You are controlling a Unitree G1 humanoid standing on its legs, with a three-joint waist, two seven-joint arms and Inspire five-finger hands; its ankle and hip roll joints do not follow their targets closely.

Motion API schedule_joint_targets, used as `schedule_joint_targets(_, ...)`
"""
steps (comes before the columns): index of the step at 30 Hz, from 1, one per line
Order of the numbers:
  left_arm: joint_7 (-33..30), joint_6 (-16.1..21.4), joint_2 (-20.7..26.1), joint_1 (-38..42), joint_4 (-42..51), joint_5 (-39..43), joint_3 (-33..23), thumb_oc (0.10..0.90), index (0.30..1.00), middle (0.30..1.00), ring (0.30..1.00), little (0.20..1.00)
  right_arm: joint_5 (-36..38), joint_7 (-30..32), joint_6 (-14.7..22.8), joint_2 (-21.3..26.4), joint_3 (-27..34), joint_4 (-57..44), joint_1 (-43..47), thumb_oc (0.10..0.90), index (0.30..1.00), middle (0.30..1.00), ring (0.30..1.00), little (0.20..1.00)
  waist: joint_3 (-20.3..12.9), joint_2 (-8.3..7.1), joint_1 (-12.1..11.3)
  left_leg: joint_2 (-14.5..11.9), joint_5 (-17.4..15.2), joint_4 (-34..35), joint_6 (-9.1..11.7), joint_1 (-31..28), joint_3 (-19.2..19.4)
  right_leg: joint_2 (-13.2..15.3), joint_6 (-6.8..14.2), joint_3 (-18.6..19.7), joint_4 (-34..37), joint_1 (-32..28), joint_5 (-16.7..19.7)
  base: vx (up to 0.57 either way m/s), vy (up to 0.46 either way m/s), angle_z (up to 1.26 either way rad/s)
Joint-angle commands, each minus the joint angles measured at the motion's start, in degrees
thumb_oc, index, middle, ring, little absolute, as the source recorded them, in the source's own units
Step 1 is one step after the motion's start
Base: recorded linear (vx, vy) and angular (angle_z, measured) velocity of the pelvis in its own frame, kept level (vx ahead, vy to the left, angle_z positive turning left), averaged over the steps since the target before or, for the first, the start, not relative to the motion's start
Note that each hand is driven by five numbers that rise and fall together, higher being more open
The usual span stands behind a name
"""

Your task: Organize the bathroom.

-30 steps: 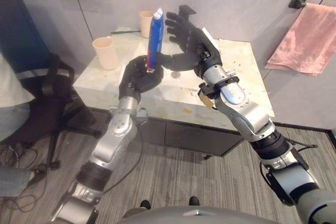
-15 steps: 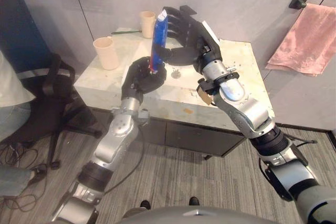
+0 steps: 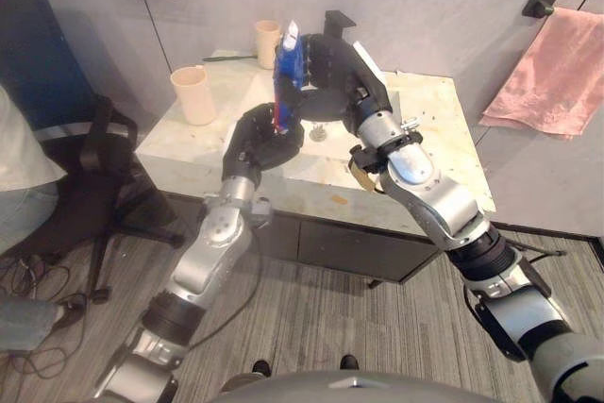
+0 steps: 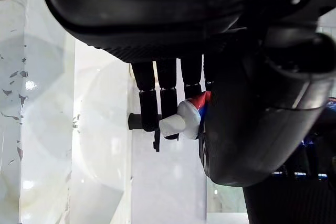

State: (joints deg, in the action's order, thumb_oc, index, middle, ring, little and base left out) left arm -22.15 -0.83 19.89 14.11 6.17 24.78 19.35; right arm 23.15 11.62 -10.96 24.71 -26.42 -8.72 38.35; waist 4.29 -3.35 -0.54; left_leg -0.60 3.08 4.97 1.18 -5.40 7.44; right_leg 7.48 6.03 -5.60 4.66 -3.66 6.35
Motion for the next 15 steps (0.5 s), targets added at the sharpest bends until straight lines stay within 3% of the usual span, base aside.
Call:
schedule_joint_targets(1,-3.89,9.12,-0.15,8.36,1.69,-0.35,-4.62,0.800,0.900,0.900,0.900,0.900,-5.54,1.10,5.98,-0.27,4.31,-1.62,11.66,0.400,0.300,0.300,0.300,0.300,-5.37,-0.71,-2.11,0.09,-2.70,0.03,-1.81,-0.47,-6.24,0.80,-0.93,0.59,0.34,-2.20,-0.87,-0.03,0.086,0.17)
schedule_joint_targets(12,-6.64,10.97,0.78,5.83,7.54,-1.96,-9.48,0.800,0.900,0.900,0.900,0.900,-10.04,5.39,8.93,0.78,2.94,1.23,17.43,0.400,0.300,0.300,0.300,0.300,-4.76,-1.72,-5.89,1.94,-2.27,0.03,-2.83,0.24,-10.08,3.01,-0.06,-2.50,-0.40,-3.38,-0.68,-0.03,0.092,0.29)
schedule_joint_targets(15,-6.06,9.69,1.27,5.78,8.83,-2.06,-9.93,0.800,0.900,0.900,0.900,0.900,-12.28,8.52,10.50,1.17,3.04,2.68,18.30,0.400,0.300,0.300,0.300,0.300,-4.40,-1.83,-6.85,3.00,-1.85,0.03,-3.48,0.54,-11.88,4.89,-0.04,-2.75,-4.61,-2.33,0.69,-0.01,0.105,0.35)
